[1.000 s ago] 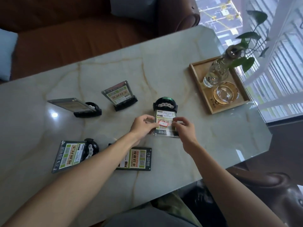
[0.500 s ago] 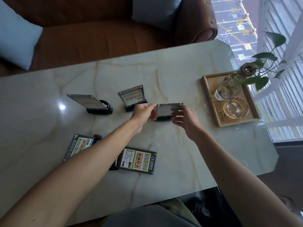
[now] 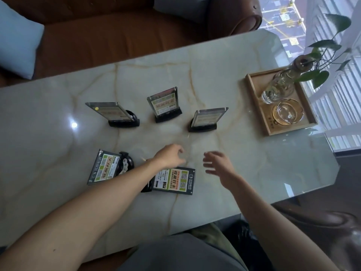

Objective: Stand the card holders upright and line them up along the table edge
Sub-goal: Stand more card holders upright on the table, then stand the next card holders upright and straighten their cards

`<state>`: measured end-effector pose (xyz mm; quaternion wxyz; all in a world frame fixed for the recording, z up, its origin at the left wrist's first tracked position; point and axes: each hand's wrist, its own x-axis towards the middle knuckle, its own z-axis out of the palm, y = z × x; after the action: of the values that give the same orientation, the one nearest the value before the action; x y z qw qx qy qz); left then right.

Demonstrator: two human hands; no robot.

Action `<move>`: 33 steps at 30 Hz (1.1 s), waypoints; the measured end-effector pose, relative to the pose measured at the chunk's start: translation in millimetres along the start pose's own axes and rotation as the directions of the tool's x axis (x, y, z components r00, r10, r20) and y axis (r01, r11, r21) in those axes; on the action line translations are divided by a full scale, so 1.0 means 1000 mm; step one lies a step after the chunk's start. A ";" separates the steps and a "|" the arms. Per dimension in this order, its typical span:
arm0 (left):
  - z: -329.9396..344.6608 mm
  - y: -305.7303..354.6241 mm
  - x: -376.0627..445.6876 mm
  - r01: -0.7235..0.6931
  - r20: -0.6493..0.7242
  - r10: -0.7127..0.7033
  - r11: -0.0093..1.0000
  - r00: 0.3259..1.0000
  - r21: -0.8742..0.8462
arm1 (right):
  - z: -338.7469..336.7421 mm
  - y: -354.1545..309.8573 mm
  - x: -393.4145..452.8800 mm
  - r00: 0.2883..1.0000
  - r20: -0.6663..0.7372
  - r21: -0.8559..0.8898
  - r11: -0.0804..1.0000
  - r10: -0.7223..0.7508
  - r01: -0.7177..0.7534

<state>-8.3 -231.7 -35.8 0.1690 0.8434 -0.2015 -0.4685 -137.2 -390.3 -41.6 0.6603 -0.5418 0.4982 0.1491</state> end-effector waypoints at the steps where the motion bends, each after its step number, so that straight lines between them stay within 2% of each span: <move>1: 0.004 -0.004 -0.002 -0.001 0.032 -0.001 0.998 0.999 0.059 | 0.005 0.015 -0.006 0.999 0.011 -0.039 0.999 0.034 -0.034; 5: 0.016 -0.018 -0.007 -0.027 0.117 0.002 0.977 0.993 0.213 | 0.026 0.073 -0.031 0.983 0.023 -0.122 0.977 0.180 -0.176; 8: 0.023 -0.026 -0.010 -0.074 0.090 0.050 0.956 0.995 0.284 | 0.045 0.105 -0.044 0.962 0.037 -0.103 0.958 0.272 -0.267; 11: 0.029 -0.029 -0.010 -0.089 0.063 0.073 0.945 0.995 0.314 | 0.061 0.121 -0.049 0.932 0.082 0.074 0.931 0.352 -0.358; 14: 0.031 -0.030 -0.008 -0.093 0.074 0.073 0.943 0.995 0.320 | 0.073 0.120 -0.049 0.919 0.148 0.407 0.825 0.365 -0.393; 17: 0.027 -0.031 -0.008 -0.098 0.044 0.089 0.952 0.995 0.289 | 0.079 0.112 -0.045 0.938 0.129 0.578 0.744 0.321 -0.334; 22: -0.003 -0.029 -0.016 -0.122 -0.044 0.123 0.992 0.991 0.031 | 0.070 0.075 -0.039 0.988 -0.006 0.561 0.818 0.156 -0.126; 24: -0.015 -0.028 -0.022 -0.163 -0.072 0.158 0.983 0.985 -0.079 | 0.062 0.050 -0.035 0.997 -0.046 0.473 0.881 0.057 -0.029; 27: -0.031 -0.024 -0.030 -0.214 -0.203 0.175 0.959 0.963 -0.187 | 0.055 0.009 -0.032 0.992 -0.059 0.310 0.943 -0.112 0.125; 33: -0.049 -0.027 -0.040 -0.271 -0.407 0.129 0.910 0.904 -0.314 | 0.059 -0.051 -0.033 0.908 -0.061 -0.018 0.910 -0.415 0.415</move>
<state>19.6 -183.5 4.8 0.4054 0.8460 -0.1618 -0.3063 -85.2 -347.4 9.3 0.6596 -0.6412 0.3920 -0.0109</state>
